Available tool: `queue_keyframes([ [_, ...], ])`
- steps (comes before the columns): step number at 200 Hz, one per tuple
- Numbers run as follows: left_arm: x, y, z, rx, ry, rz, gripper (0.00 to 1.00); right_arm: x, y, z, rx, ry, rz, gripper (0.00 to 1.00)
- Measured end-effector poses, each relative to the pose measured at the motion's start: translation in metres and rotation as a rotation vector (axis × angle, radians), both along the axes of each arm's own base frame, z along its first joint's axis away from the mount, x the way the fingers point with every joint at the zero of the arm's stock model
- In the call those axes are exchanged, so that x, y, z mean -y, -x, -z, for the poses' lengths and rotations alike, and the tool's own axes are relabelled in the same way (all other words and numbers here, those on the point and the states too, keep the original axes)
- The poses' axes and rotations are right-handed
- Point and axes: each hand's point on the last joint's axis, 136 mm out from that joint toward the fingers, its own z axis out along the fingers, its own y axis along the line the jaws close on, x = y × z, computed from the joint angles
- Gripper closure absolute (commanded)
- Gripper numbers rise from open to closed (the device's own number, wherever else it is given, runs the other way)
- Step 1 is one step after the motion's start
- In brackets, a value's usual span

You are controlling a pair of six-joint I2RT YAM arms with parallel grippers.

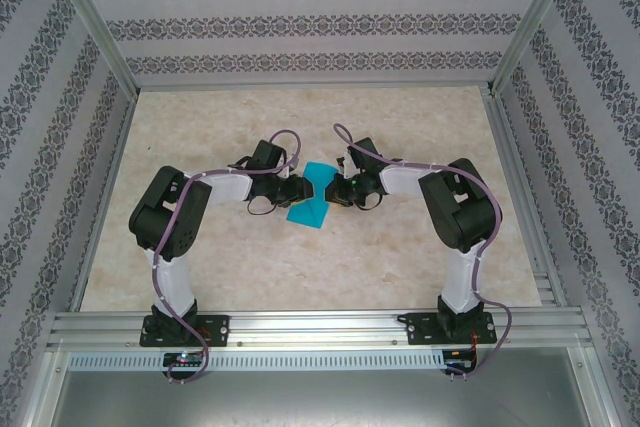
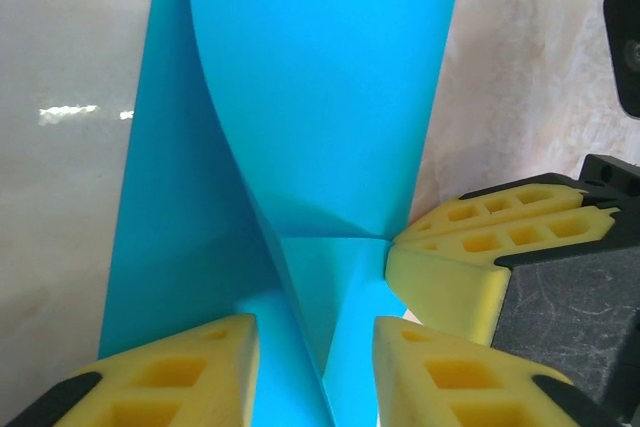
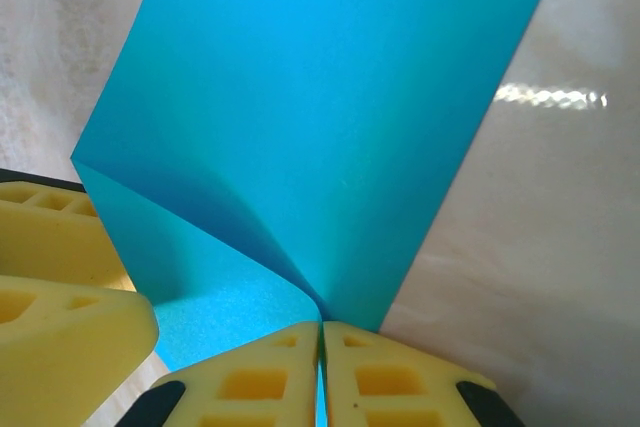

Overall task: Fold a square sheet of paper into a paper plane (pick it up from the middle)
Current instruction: Turn over the paper at the center of the table.

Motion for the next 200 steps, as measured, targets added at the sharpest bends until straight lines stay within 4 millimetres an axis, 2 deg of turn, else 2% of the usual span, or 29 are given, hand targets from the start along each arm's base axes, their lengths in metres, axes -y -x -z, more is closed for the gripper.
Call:
queue_keyframes([
  [38,0.002,-0.002,0.002,-0.005,0.003,0.002,0.79,0.0,0.0,-0.003,0.002,-0.004,0.004,0.84],
  [64,0.003,-0.005,0.002,0.0,0.003,0.005,0.88,0.005,0.0,-0.013,0.011,-0.016,0.029,0.72],
  [93,0.003,-0.009,-0.001,0.022,-0.01,0.013,0.99,0.023,-0.007,-0.045,0.082,-0.022,0.097,0.53],
  [129,-0.001,-0.014,-0.013,0.059,-0.061,0.029,1.0,0.059,-0.026,-0.1,0.246,-0.02,0.214,0.33],
  [157,-0.008,-0.017,-0.048,0.133,-0.13,0.042,1.0,0.082,-0.032,-0.125,0.336,0.012,0.278,0.21],
  [182,-0.012,-0.025,-0.1,0.249,-0.215,0.047,0.98,0.093,-0.03,-0.132,0.377,0.051,0.305,0.11],
  [200,-0.018,-0.03,-0.137,0.332,-0.289,0.038,0.98,0.101,-0.027,-0.133,0.398,0.081,0.323,0.07],
])
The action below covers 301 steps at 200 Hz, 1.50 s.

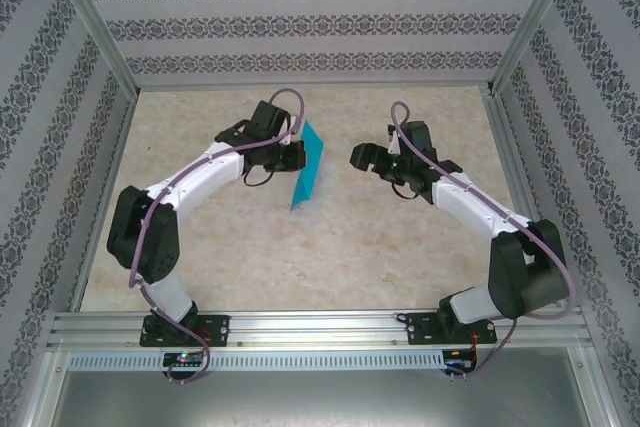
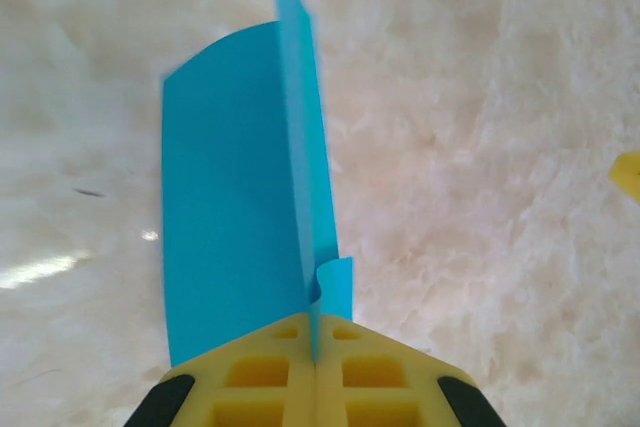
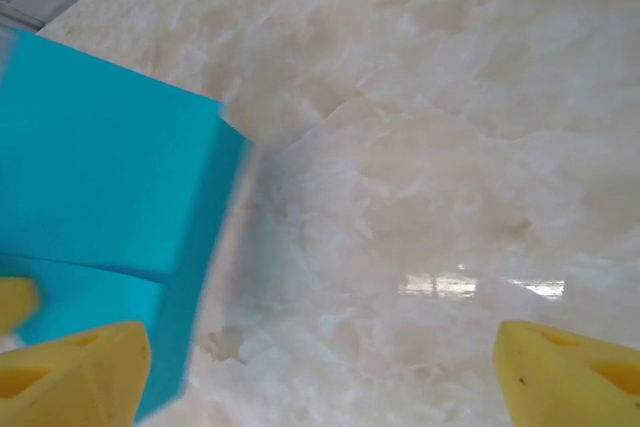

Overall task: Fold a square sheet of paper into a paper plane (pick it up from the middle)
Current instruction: Turn over the paper at the center of the table.

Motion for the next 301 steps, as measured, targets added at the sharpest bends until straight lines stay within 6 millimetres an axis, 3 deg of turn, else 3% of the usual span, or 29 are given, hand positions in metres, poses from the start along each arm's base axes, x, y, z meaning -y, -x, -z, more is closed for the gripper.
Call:
queue_keyframes([
  [33,-0.022,-0.004,-0.033,0.096,-0.18,-0.05,0.98,0.016,0.001,-0.003,0.024,0.038,0.054,0.05],
  [70,-0.048,-0.007,-0.031,0.144,-0.47,-0.119,0.98,0.033,0.001,0.0,0.026,0.075,0.111,0.05],
  [91,-0.054,-0.015,-0.015,0.155,-0.651,-0.146,0.98,0.041,0.004,0.007,0.009,0.095,0.134,0.05],
  [130,-0.059,-0.025,0.037,0.149,-0.992,-0.127,0.98,0.064,0.008,0.014,-0.021,0.134,0.2,0.05],
  [160,-0.055,-0.029,0.067,0.16,-1.16,-0.081,0.99,0.085,0.009,0.014,-0.033,0.152,0.264,0.05],
  [193,-0.043,-0.026,0.088,0.154,-1.206,-0.015,0.99,0.097,0.013,0.021,-0.066,0.159,0.303,0.05],
  [258,-0.008,-0.011,0.137,0.12,-1.177,0.099,0.99,0.1,0.015,0.024,-0.081,0.164,0.312,0.05],
  [301,0.01,-0.003,0.149,0.095,-1.098,0.135,0.94,0.102,0.017,0.026,-0.092,0.165,0.319,0.05],
])
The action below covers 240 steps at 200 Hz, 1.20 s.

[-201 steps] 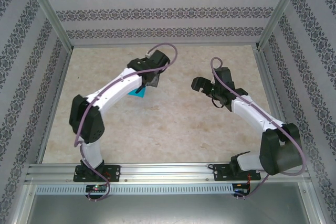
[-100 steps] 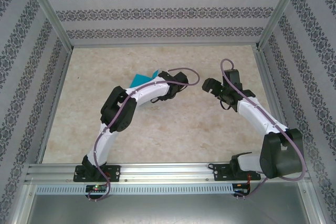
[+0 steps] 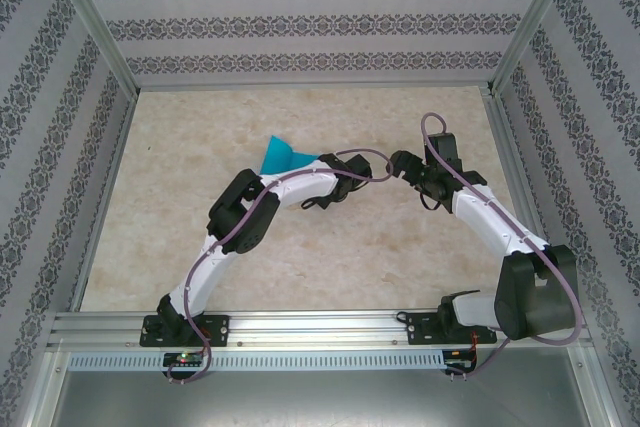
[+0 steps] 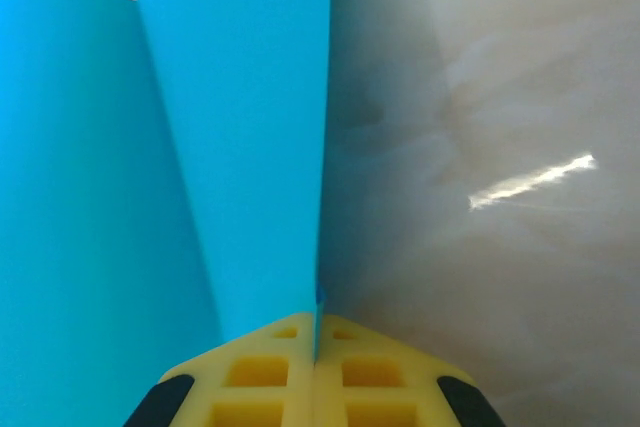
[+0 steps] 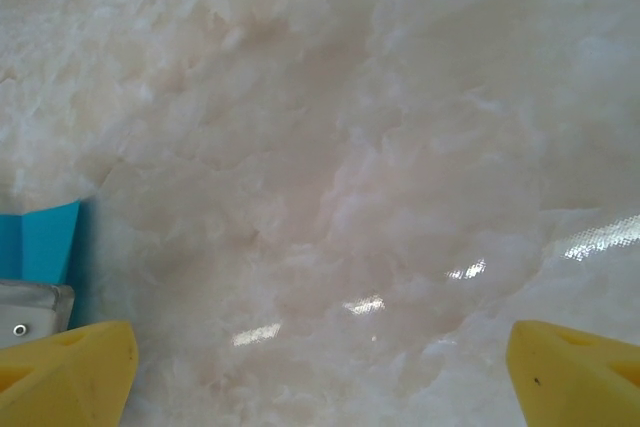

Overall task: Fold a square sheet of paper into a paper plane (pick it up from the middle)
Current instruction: Turn over the paper at the center of the table.

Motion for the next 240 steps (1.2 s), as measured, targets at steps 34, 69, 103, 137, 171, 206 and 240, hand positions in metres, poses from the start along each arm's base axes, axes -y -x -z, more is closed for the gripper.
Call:
queue_keyframes([
  [34,0.01,0.006,0.005,-0.032,0.043,0.01,0.72,0.001,0.001,0.001,-0.007,0.0,0.005,0.05],
  [69,0.027,0.015,-0.008,-0.081,0.185,0.007,0.55,0.008,0.003,0.003,-0.022,0.002,0.022,0.05],
  [103,0.055,0.035,-0.056,-0.125,0.439,0.03,0.43,0.002,0.004,0.004,-0.041,-0.025,-0.014,0.08],
  [137,0.07,0.049,-0.129,-0.101,0.714,0.065,0.34,-0.019,-0.004,-0.001,-0.043,-0.066,-0.091,0.16],
  [171,0.031,0.043,-0.15,-0.059,0.868,-0.029,0.2,-0.076,-0.012,-0.012,-0.039,-0.083,-0.241,0.43],
  [206,-0.066,0.029,-0.119,-0.007,0.889,-0.312,0.02,-0.164,-0.007,-0.007,-0.069,-0.102,-0.438,0.62],
  [240,-0.136,0.031,-0.104,0.035,0.893,-0.505,0.0,-0.238,0.006,0.003,-0.104,-0.103,-0.578,0.65],
])
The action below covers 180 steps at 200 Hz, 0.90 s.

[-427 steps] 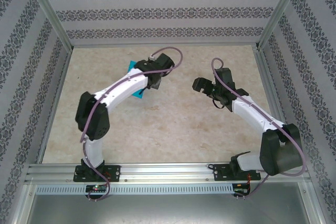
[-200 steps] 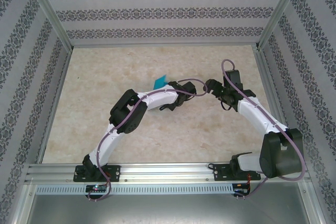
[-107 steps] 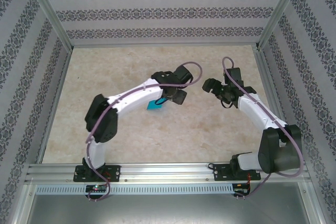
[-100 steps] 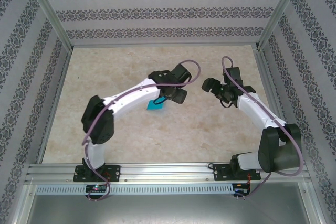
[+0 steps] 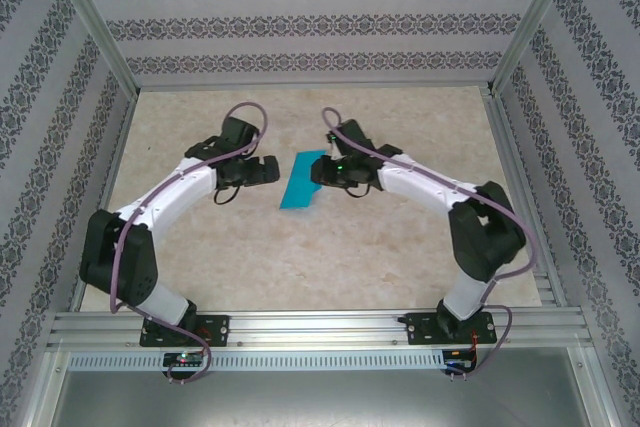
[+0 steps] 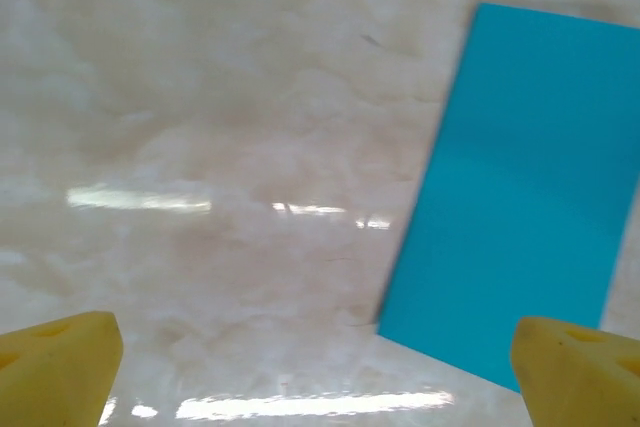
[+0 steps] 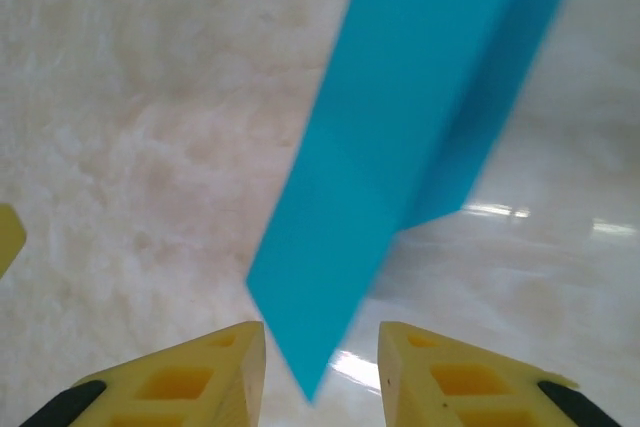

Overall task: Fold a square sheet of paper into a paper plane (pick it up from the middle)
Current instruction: Turn over the paper at the center of the table, then move the paper to the center of the table.

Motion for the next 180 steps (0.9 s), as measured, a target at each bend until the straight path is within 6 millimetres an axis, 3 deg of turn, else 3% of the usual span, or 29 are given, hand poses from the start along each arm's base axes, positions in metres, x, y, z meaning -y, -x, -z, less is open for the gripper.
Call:
queue_keyframes([
  [25,-0.026,-0.004,0.004,0.004,0.017,-0.073,0.0,-0.046,0.001,0.0,0.002,-0.006,-0.074,0.65],
  [52,-0.04,-0.004,0.017,-0.011,0.043,-0.112,0.0,-0.076,-0.004,0.013,-0.017,0.006,-0.104,0.65],
  [108,-0.036,-0.009,0.016,0.0,0.109,-0.1,0.0,-0.068,0.002,0.075,-0.146,0.128,-0.105,0.63],
  [142,-0.027,-0.014,0.02,-0.003,0.15,-0.08,0.0,-0.066,0.003,0.093,-0.156,0.174,-0.152,0.61],
  [180,-0.016,-0.014,0.033,-0.051,0.2,-0.062,0.01,-0.062,0.008,0.101,-0.139,0.191,-0.211,0.61],
])
